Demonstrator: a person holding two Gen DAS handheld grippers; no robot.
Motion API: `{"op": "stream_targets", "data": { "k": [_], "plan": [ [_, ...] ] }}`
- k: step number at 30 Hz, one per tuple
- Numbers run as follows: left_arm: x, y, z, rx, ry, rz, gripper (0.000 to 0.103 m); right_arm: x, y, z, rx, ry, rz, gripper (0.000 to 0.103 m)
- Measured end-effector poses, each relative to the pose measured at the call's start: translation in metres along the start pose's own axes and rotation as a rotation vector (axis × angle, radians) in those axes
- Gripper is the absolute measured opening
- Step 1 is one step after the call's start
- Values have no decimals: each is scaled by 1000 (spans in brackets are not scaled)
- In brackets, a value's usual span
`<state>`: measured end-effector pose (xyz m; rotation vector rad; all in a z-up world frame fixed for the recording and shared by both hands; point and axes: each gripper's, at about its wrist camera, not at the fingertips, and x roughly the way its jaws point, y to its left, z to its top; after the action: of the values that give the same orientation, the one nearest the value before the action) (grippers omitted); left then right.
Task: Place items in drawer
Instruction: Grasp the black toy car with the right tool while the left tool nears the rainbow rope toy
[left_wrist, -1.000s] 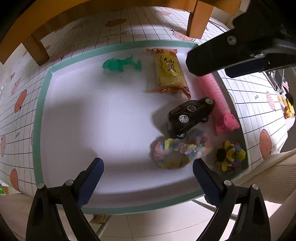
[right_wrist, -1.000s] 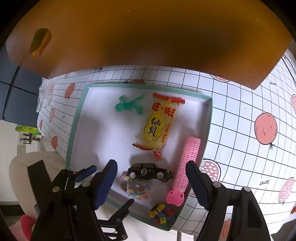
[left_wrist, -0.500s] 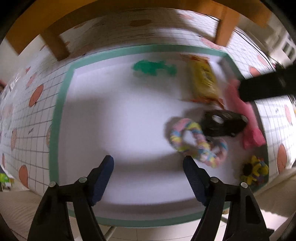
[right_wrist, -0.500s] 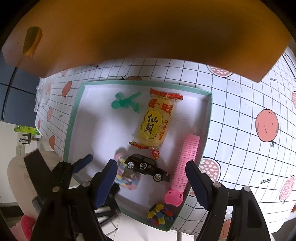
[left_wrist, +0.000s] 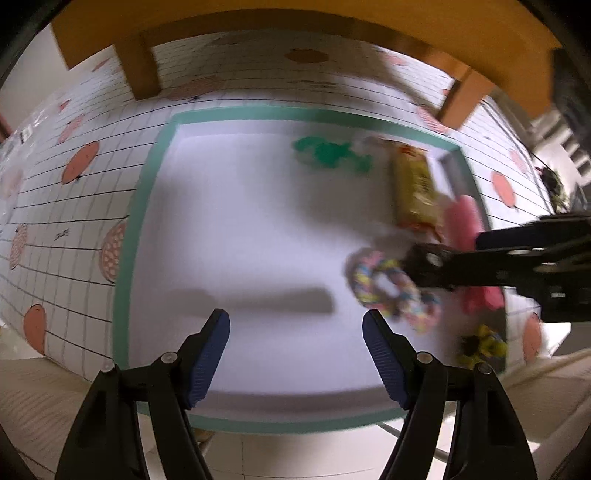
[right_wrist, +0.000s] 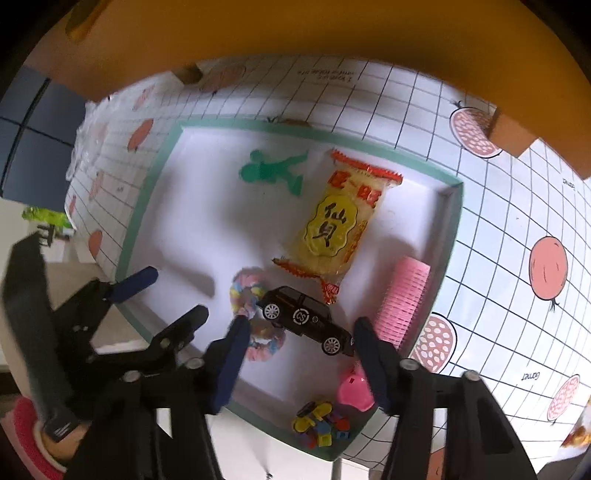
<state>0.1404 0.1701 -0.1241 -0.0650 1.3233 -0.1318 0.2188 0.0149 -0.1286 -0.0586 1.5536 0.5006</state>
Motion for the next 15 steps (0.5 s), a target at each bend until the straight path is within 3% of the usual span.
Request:
{"op": "stream_targets", "data": {
  "k": [8,15],
  "plan": [
    [2,-40,4,92,4,-75,76,19,1,2,-9,43,-36,52],
    [17,-55,13,119,14,-42,76,34,2,5,-5,60,-37,52]
  ]
}}
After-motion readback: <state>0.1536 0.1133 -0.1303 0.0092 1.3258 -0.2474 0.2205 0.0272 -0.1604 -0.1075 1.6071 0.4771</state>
